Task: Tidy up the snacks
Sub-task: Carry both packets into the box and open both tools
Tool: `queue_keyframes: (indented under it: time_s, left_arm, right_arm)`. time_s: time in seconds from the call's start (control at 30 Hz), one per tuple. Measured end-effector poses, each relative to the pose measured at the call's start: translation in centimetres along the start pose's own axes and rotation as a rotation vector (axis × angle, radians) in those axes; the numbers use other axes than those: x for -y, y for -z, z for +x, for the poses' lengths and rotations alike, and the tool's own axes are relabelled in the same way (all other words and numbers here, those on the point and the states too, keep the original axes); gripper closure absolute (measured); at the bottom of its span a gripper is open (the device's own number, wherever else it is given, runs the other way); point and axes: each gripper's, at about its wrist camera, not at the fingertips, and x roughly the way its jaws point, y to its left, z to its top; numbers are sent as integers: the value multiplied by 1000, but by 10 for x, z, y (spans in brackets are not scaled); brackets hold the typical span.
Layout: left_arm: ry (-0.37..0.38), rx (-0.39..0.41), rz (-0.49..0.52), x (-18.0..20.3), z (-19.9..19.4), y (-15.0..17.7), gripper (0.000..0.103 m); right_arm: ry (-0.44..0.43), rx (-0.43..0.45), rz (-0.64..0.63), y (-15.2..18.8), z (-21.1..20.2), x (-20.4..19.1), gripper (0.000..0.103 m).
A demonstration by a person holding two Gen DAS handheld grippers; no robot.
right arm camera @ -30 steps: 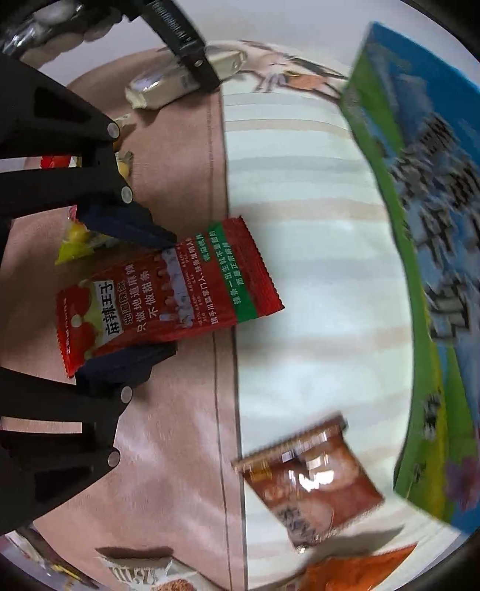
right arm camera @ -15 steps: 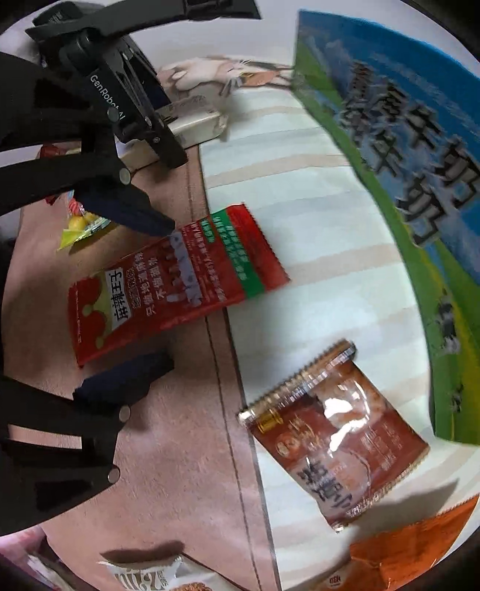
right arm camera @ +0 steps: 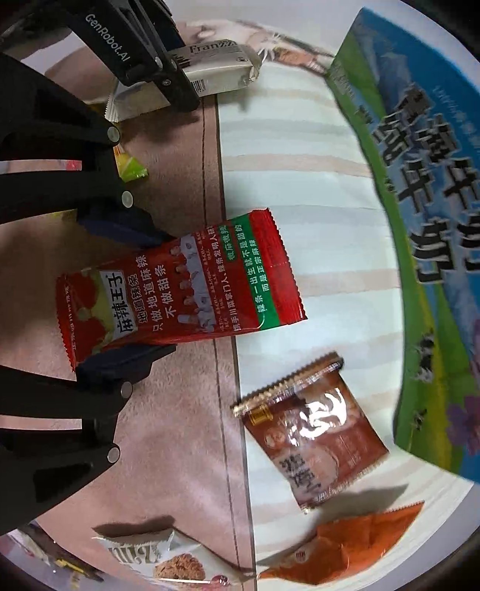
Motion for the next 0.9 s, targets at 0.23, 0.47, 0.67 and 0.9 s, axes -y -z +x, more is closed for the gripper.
queue_keyframes:
  time_s: [0.23, 0.47, 0.67, 0.9]
  left_arm:
    - [96, 85, 47, 10, -71, 12, 47]
    - [234, 219, 90, 13, -175, -39, 46]
    - [199, 255, 105, 4, -203, -145, 46]
    - [146, 113, 61, -7, -147, -223, 46]
  right_arm:
    - [-147, 61, 21, 5, -69, 13, 53]
    - [-289, 190, 53, -55, -166, 51, 53]
    - [-284, 292, 76, -165, -224, 84, 53]
    - [-212, 262, 133, -258, -200, 95, 53]
